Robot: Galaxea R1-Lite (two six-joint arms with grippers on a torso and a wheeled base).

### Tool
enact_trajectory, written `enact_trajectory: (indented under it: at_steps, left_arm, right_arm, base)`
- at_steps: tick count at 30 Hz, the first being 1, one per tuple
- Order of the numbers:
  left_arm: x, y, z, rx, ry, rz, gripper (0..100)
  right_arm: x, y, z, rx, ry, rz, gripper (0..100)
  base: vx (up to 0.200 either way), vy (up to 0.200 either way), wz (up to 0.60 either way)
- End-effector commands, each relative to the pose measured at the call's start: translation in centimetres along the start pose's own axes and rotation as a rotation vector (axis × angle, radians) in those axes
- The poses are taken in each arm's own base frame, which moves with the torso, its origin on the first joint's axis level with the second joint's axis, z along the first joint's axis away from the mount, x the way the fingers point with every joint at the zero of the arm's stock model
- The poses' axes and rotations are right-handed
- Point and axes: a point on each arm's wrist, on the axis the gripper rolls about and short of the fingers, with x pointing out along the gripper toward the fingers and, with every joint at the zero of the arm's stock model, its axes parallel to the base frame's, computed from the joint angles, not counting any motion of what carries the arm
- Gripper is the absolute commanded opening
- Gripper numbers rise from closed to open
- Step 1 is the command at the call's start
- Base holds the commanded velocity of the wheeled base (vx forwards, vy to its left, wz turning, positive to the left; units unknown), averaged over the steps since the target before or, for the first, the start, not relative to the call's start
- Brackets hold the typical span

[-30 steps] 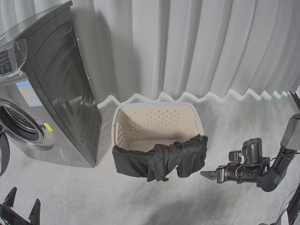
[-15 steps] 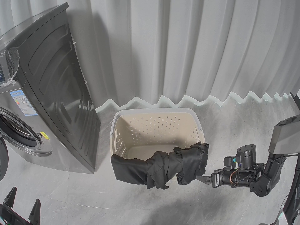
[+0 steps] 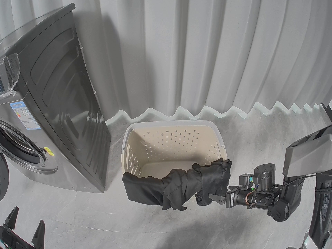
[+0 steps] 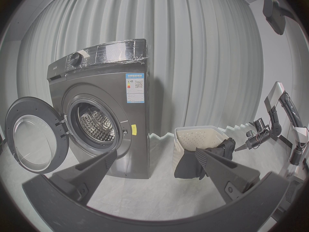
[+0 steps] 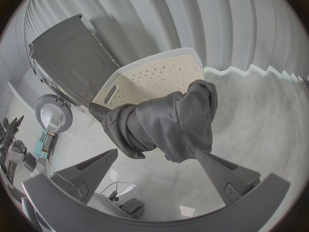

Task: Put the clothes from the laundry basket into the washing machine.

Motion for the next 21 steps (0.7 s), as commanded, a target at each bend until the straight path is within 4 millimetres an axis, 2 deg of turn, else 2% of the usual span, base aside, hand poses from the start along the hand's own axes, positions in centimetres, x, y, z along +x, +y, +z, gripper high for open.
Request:
enact_trajectory:
  at_steps: [1, 9, 16, 17, 21]
  left_arm:
    - [0.0, 0.0, -0.5, 0.0, -0.002, -0.001, 100]
    - [0.0, 0.0, -0.5, 0.0, -0.002, -0.001, 100]
    - [0.0, 0.0, -0.5, 0.0, 0.0, 0.001, 100]
    - [0.0, 0.0, -0.5, 0.0, -0.002, 0.001, 100]
    - [0.0, 0.0, -0.5, 0.0, 0.0, 0.001, 100]
  right_arm:
    - [0.7, -0.2, -0.4, 0.002, 0.011, -0.001, 100]
    - [1.7, -0.2, 0.4, -0.002, -0.022, 0.003, 100]
    - [2.4, -0.4, 0.2, 0.0, -0.028, -0.018, 100]
    - [2.4, -0.4, 0.2, 0.0, -0.026, -0.018, 0]
    - [2.3, -0.4, 0.1, 0.005, -0.023, -0.018, 0]
  base:
    - [0.0, 0.0, 0.0]
    - [0.0, 0.0, 0.0]
    - [0.0, 0.0, 0.0]
    - [0.0, 0.0, 0.0]
    - [0.0, 0.0, 0.0]
